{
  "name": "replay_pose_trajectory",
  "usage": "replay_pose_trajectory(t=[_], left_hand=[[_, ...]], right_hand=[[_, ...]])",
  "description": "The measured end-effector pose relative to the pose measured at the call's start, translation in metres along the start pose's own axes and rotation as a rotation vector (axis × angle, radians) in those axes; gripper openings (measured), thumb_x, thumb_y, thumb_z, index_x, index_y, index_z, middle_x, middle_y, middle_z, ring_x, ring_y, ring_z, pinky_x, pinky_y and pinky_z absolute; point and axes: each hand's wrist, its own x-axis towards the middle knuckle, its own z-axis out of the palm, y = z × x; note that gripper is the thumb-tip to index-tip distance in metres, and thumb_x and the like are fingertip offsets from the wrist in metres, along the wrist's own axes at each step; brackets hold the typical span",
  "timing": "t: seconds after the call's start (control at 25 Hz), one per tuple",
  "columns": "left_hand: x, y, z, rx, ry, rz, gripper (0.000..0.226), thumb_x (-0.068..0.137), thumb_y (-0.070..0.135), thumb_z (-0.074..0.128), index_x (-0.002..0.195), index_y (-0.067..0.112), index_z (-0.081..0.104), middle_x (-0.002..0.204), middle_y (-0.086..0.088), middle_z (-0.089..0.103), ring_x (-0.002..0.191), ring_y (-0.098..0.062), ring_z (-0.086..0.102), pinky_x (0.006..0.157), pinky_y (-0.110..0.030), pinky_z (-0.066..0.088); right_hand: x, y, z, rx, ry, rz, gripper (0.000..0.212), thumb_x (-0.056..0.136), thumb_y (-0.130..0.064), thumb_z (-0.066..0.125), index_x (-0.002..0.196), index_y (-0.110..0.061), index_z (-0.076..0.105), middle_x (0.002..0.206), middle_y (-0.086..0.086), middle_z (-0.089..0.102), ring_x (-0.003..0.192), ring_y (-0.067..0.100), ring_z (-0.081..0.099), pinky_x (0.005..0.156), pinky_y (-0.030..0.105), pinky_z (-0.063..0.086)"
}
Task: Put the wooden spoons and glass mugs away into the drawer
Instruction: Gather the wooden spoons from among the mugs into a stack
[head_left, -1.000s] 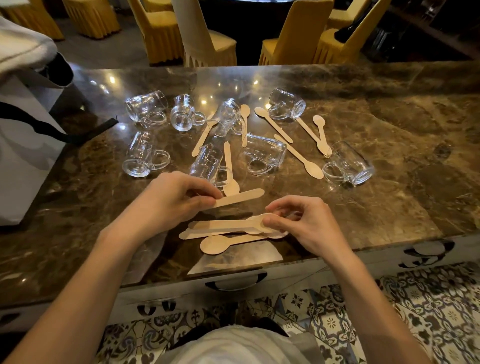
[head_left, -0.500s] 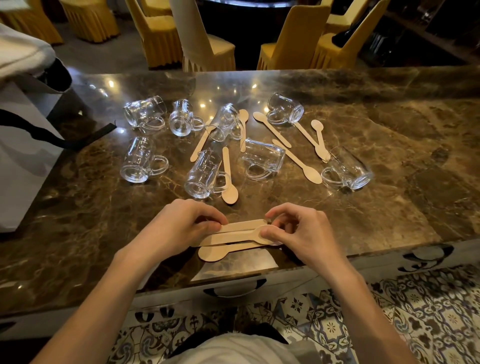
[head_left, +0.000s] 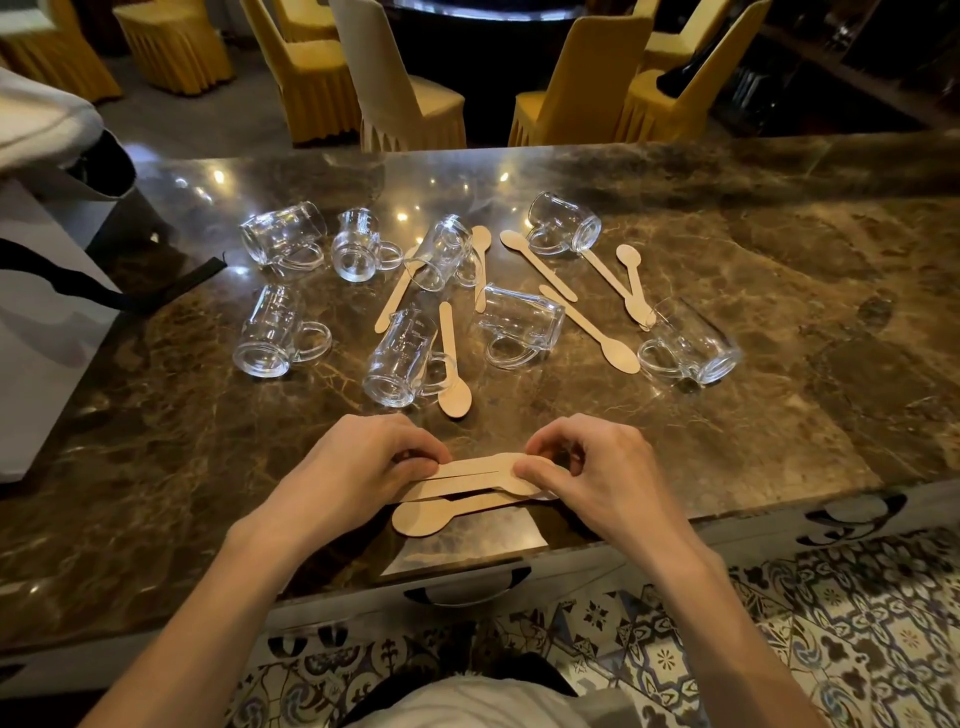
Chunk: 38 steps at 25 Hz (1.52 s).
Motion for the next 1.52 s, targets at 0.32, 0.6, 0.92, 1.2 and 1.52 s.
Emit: replay_pose_trajectory(t=[0.32,0.6,0.92,1.2,1.52], left_hand=[[0.009,0.015,-0.019,0.010,0.019,0.044,0.021,0.089,0.038,0.057,0.108,0.037,0.066,0.101,0.019,0.065,0.093,-0.001,0.059,0.082,-0.023,0.049],[0.077,0.022,-0.060,0.215,0.245,0.023,0.024,0.090,0.040,0.056,0.107,0.027,0.067,0.096,0.007,0.067,0.085,-0.012,0.058,0.070,-0.027,0.043],[0.161,0.014,-0.050,0.506,0.119,-0.340,0.043,0.086,0.050,0.056,0.106,0.012,0.059,0.097,-0.007,0.061,0.096,-0.030,0.059,0.088,-0.040,0.043],[0.170,0.014,-0.043,0.508,0.139,-0.371,0.038,0.084,0.042,0.059,0.110,0.014,0.057,0.113,-0.012,0.064,0.107,-0.033,0.058,0.099,-0.045,0.034],[0.168,0.016,-0.042,0.369,0.170,-0.392,0.025,0.080,0.035,0.064,0.086,0.015,0.049,0.089,-0.009,0.056,0.099,-0.032,0.057,0.100,-0.047,0.033]], right_hand=[[0.012,0.000,-0.011,-0.008,0.030,0.000,0.023,0.075,-0.053,0.064,0.089,-0.036,0.067,0.078,-0.024,0.059,0.075,-0.005,0.055,0.067,0.021,0.051],[0.061,0.021,-0.046,-0.243,0.210,0.133,0.018,0.085,-0.034,0.066,0.101,-0.026,0.070,0.102,-0.003,0.072,0.089,0.022,0.064,0.078,0.038,0.051],[0.101,0.035,-0.050,-0.327,0.150,0.302,0.028,0.084,-0.034,0.066,0.111,-0.024,0.068,0.116,0.011,0.067,0.109,0.035,0.059,0.084,0.039,0.048],[0.114,0.042,-0.036,-0.440,0.121,0.337,0.017,0.086,-0.025,0.062,0.101,-0.020,0.071,0.107,0.015,0.066,0.100,0.038,0.061,0.077,0.038,0.047],[0.115,0.043,-0.030,-0.393,0.152,0.320,0.016,0.086,-0.022,0.063,0.098,-0.019,0.073,0.101,0.012,0.069,0.096,0.036,0.063,0.073,0.037,0.047]])
